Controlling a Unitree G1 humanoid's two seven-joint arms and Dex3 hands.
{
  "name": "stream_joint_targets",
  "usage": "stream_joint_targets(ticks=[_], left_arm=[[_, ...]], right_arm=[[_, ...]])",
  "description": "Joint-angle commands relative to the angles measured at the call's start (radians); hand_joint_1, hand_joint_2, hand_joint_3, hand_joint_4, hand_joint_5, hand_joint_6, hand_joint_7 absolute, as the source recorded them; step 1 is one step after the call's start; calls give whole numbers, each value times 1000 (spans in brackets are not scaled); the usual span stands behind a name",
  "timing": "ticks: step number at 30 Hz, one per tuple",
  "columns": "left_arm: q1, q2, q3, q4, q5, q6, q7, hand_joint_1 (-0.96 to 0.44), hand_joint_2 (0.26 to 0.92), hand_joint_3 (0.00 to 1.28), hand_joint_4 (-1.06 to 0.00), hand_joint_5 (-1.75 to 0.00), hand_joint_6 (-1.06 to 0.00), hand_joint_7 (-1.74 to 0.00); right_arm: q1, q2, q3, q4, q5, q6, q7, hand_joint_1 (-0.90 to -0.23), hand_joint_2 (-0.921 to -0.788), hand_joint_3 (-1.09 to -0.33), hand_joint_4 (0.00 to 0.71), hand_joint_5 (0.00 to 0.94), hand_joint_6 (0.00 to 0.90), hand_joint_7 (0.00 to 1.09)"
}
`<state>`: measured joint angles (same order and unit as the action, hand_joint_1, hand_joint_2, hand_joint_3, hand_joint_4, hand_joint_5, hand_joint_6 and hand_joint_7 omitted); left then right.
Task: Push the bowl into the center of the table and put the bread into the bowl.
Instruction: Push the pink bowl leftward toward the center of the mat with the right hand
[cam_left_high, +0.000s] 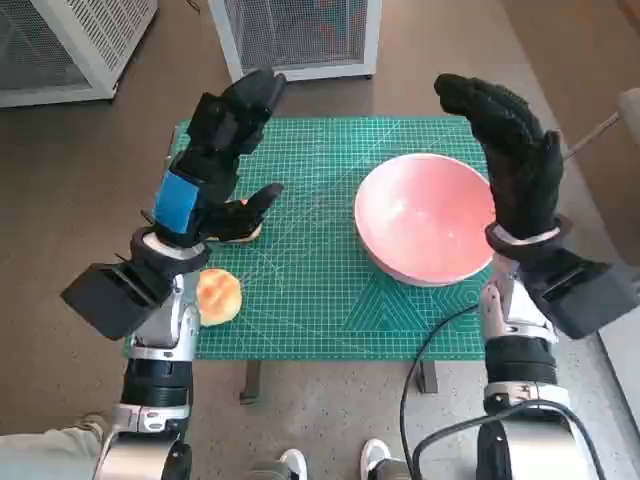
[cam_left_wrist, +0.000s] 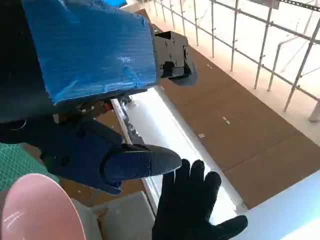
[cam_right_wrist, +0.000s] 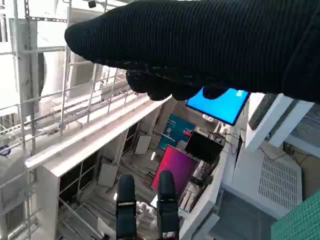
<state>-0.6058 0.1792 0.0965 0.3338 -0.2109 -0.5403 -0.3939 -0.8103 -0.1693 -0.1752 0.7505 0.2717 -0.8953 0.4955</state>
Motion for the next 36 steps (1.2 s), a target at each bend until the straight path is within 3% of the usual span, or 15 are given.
stream_joint_targets(ticks=[1, 26, 30, 36], left_arm=[[-4, 1, 5, -4, -12, -6, -7, -564, 921, 440, -181, -5, 1, -555], [13, 8, 8, -56, -45, 58, -24, -534, 921, 417, -172, -2, 1, -573], [13, 10, 9, -54, -45, 58, -27, -531, 921, 413, -172, -2, 1, -576], [13, 13, 13, -47, -41, 53, -26, -525, 921, 413, -173, -3, 1, -578]], right_arm=[[13, -4, 0, 4, -8, 9, -6, -531, -921, -692, 257, 0, 14, 620], [0, 3, 2, 20, 3, 6, 6, -534, -921, -691, 262, 3, 15, 620], [-9, -25, -18, 63, -1, -10, 3, -557, -921, -680, 264, 3, 16, 618], [-63, -96, -71, 224, -1, -20, -13, -570, -921, -673, 234, 0, 2, 589]])
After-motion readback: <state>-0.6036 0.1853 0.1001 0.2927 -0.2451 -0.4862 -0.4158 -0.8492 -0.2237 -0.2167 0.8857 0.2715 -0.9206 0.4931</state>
